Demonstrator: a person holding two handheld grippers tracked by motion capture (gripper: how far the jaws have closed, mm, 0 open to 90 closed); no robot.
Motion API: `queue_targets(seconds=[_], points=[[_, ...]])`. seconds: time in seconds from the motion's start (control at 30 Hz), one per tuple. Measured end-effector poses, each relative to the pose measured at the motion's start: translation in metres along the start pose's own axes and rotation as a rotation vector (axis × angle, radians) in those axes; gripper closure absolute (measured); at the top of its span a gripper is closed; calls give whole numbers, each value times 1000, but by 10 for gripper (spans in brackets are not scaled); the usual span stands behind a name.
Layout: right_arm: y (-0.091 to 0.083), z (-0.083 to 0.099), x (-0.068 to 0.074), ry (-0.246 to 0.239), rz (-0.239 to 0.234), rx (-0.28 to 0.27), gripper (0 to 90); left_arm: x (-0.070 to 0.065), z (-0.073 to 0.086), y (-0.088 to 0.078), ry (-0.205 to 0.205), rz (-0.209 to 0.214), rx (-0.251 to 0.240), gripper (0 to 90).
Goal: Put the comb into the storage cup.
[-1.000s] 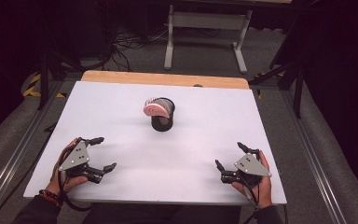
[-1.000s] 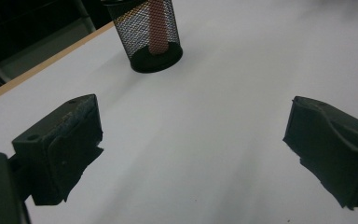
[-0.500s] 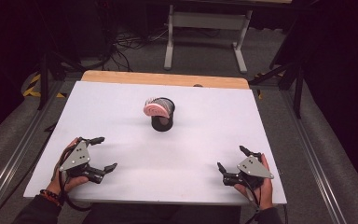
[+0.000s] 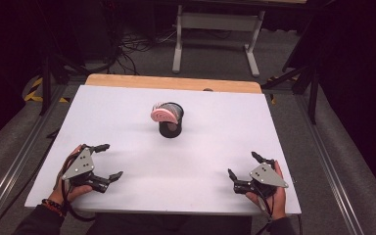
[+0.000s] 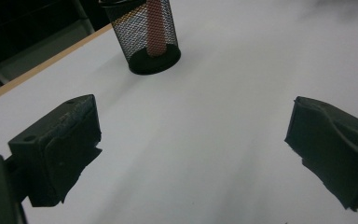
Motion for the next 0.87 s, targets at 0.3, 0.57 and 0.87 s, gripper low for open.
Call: queue_targets(seconds=[0.3,0.57,0.87], points=[[1,0,0,3,2,-1,53,0,1,1,-2,-1,4,39],[5,-3,3,-4,-11,-9,53,0,2,-5,-2,-20,13,38],[4,-7,6,-4,-13,-39,53,-1,0,-5,-8,-23,10,38]])
Point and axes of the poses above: each handheld gripper's, and its own axes: y roughly forward along the jaws, z roughly out of its underside, x roughly to its left, the point moved 9 cm from there along y, roughly forward along the jaws, and after that the axes turned 14 degrees about y, right-handed, at the moved point
